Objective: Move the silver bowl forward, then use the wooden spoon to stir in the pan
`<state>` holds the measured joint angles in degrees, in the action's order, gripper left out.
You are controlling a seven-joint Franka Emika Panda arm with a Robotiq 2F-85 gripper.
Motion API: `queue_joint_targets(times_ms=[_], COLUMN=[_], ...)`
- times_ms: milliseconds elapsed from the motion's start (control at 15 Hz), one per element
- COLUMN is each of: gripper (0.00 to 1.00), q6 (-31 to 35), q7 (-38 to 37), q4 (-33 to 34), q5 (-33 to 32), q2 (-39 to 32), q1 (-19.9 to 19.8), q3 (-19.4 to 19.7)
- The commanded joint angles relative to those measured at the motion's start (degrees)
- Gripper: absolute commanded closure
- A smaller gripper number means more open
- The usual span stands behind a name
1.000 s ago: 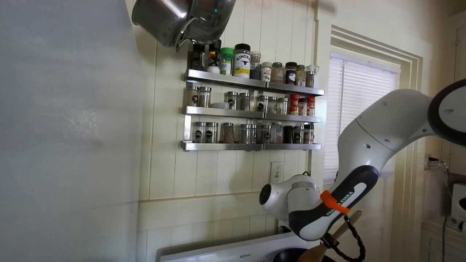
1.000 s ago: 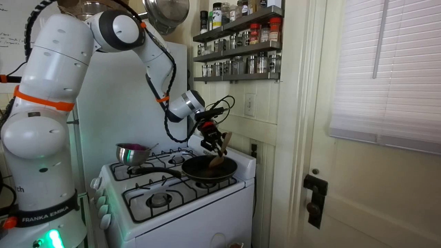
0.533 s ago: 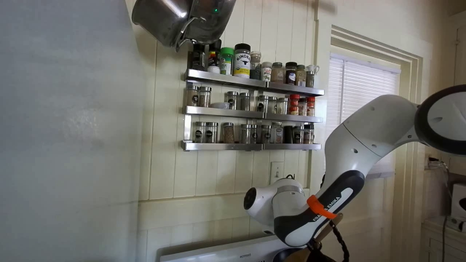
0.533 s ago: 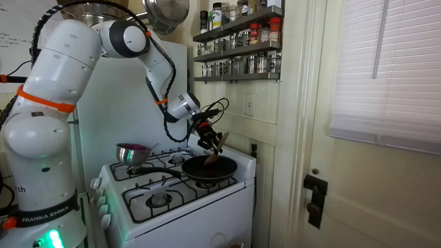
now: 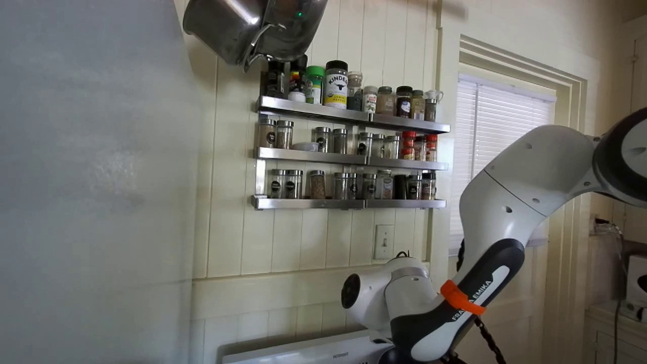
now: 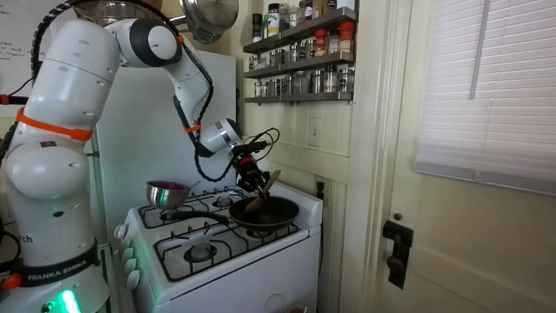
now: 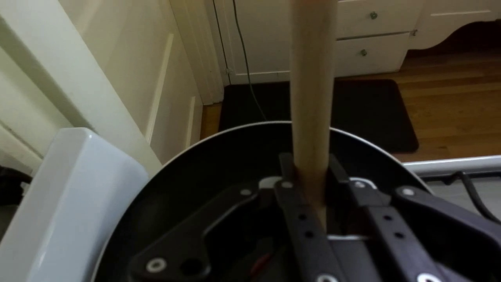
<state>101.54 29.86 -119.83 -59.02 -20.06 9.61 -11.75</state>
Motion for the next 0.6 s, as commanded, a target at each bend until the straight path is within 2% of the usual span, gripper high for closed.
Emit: queue_joint_targets(times_ms=[0,267,533], gripper=[0.95,0.95,0.95], q6=[0.73,0.6,-0.13], q7=[-0.24,-0.89,-3.81], q4=[-7.27,-11.63,-11.97], q5=[1.3,3.59,5.19], q2=[4.62,7.7,8.57], q1=[-1.33,-3.47,-5.29], q3=[0.15,1.69,3.98])
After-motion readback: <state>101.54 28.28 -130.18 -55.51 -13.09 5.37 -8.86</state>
